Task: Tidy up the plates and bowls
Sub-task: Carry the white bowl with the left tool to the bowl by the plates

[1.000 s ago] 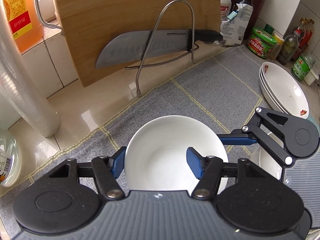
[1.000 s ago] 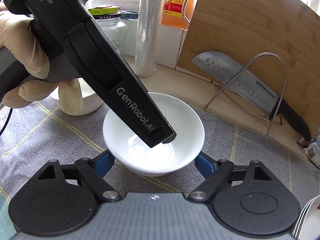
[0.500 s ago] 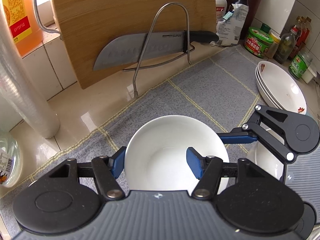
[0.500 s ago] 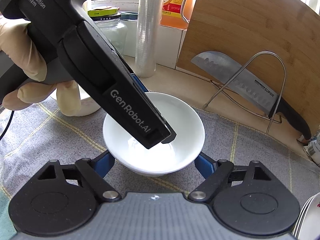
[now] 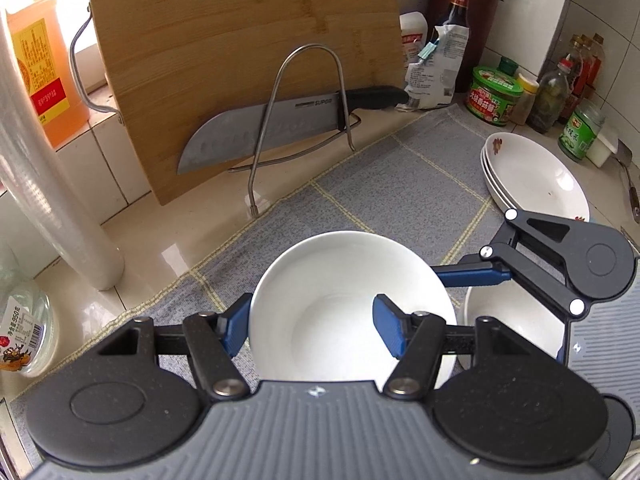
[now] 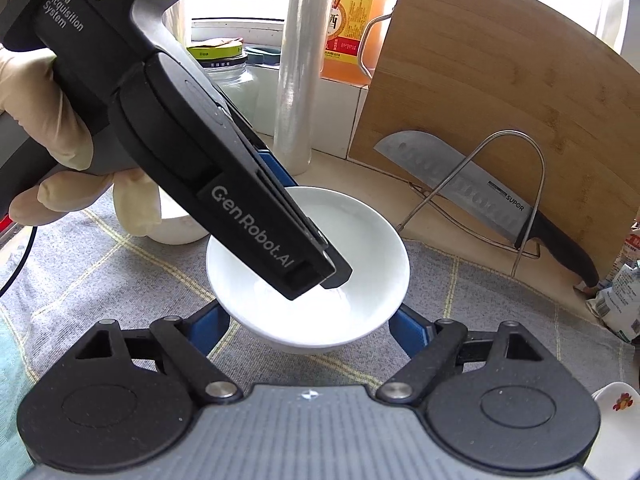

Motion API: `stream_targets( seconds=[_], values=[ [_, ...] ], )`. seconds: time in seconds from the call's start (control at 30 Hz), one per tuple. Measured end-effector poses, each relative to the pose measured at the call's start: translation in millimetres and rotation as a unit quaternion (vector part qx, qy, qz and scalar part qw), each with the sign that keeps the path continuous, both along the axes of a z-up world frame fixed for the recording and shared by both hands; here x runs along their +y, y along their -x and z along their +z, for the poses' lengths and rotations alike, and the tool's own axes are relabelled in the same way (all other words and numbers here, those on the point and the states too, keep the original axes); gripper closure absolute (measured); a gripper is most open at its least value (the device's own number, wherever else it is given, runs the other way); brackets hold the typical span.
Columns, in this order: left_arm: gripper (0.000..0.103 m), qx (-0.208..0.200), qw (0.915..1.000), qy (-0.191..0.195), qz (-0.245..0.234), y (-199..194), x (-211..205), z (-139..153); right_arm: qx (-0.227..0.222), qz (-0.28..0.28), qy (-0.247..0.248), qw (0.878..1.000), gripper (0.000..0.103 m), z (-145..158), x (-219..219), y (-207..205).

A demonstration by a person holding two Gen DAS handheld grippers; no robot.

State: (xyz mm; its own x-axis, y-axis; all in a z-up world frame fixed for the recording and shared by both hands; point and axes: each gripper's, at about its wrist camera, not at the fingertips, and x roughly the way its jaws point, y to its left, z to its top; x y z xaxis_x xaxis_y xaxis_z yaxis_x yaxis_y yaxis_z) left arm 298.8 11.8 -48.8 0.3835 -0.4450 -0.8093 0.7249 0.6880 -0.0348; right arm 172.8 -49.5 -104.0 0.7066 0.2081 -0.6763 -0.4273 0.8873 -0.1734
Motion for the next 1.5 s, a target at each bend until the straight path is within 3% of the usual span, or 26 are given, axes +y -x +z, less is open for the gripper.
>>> stream_targets(
  seconds=[0.33, 0.8, 1.07, 1.5],
  values=[
    [0.04, -0.021, 0.9997, 0.001, -0.01, 28.1, -14.2, 17.3, -0.017, -0.008, -0.002, 1.0, 0.013, 13.5, -11.1, 28.5],
    [0.04, -0.031, 0.9976, 0.005, -0.062, 58.1, -69.9, 24.8, -0.03, -0.053, 0.005, 0.998, 0.013, 23.6, -58.2, 62.5],
    [0.04, -0.016, 0.9963, 0.003, -0.085, 68.6, -94.4, 14.6, -0.013, -0.079, 0.002, 0.997, 0.013, 18.1, -80.6, 72.1],
    [0.04, 0.005, 0.9956, -0.004, -0.093, 80.1, -98.0, 1.0, 0.023, -0.085, -0.023, 0.996, 0.013, 7.2, -88.9, 81.0]
  ],
)
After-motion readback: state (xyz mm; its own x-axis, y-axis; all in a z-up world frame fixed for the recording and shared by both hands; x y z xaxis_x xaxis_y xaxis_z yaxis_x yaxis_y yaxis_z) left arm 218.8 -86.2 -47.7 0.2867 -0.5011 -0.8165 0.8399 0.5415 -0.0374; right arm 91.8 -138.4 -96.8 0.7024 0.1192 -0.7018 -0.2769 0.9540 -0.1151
